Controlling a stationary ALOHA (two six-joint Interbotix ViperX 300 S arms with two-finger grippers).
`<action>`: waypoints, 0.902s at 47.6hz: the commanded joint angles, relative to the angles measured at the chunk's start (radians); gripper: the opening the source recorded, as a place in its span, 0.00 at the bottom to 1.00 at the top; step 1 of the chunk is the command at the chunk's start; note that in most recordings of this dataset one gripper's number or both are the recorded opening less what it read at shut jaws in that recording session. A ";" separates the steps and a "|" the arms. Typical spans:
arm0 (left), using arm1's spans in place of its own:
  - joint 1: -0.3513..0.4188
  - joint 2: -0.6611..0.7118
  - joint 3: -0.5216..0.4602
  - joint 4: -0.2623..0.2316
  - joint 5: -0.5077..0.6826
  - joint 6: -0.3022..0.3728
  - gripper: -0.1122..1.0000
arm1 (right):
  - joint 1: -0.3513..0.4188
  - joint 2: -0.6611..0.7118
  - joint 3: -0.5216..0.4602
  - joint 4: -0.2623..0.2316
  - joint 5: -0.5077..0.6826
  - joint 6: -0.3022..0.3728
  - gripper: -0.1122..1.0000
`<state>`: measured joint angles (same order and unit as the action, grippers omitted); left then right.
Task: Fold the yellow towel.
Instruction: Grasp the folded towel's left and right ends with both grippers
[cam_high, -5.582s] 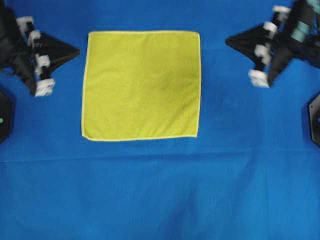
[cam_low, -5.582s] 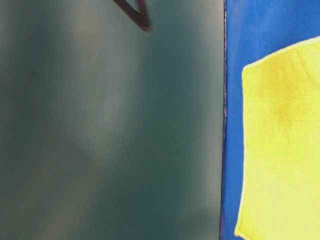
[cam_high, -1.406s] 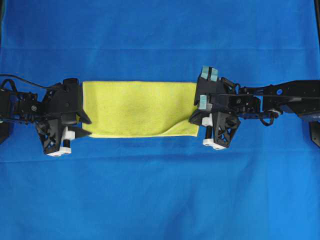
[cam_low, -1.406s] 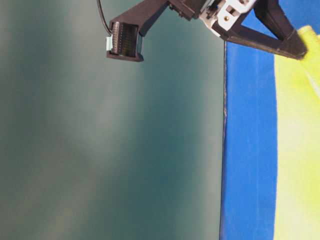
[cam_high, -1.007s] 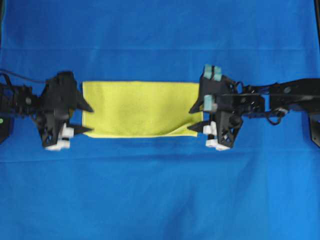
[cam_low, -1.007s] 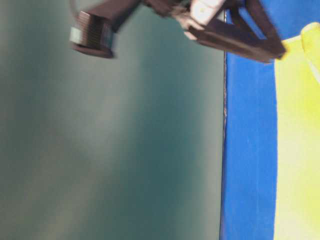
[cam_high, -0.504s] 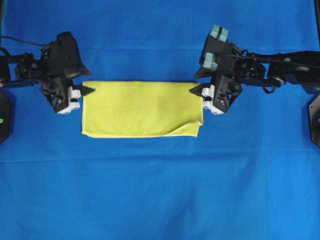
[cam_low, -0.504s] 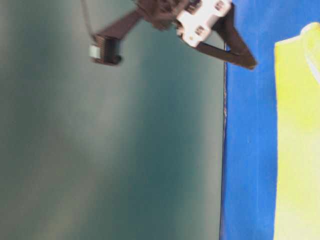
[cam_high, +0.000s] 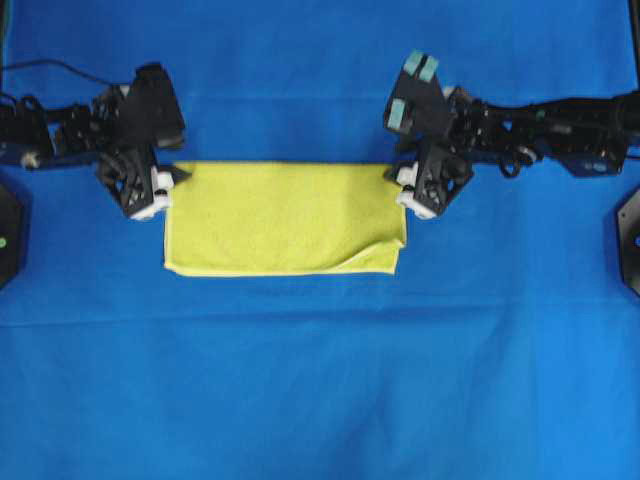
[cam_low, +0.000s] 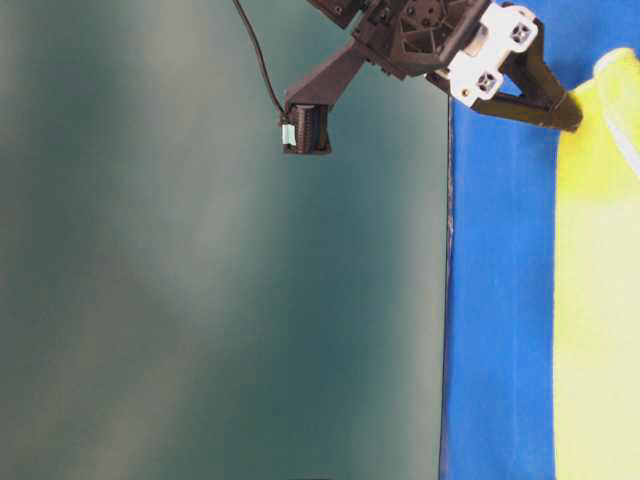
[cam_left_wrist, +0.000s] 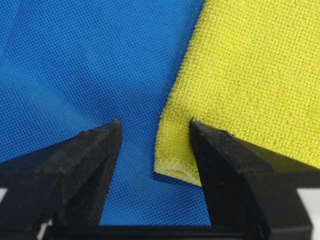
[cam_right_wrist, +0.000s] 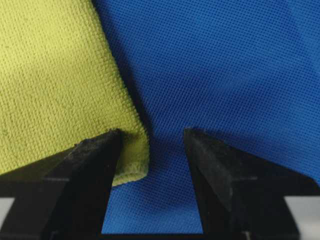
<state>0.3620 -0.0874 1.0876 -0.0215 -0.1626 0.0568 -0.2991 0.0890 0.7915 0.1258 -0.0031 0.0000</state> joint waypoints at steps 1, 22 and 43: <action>0.002 -0.005 -0.011 0.000 0.005 0.002 0.60 | 0.003 -0.009 -0.015 0.002 -0.003 0.003 0.62; -0.018 -0.008 -0.046 -0.002 0.137 0.002 0.12 | 0.040 -0.009 -0.011 0.000 0.041 0.005 0.12; -0.048 -0.138 -0.091 -0.002 0.262 -0.005 0.12 | 0.031 -0.132 -0.006 -0.002 0.046 0.002 0.12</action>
<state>0.3283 -0.1595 1.0293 -0.0215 0.0614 0.0537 -0.2623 0.0230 0.7915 0.1258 0.0414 0.0015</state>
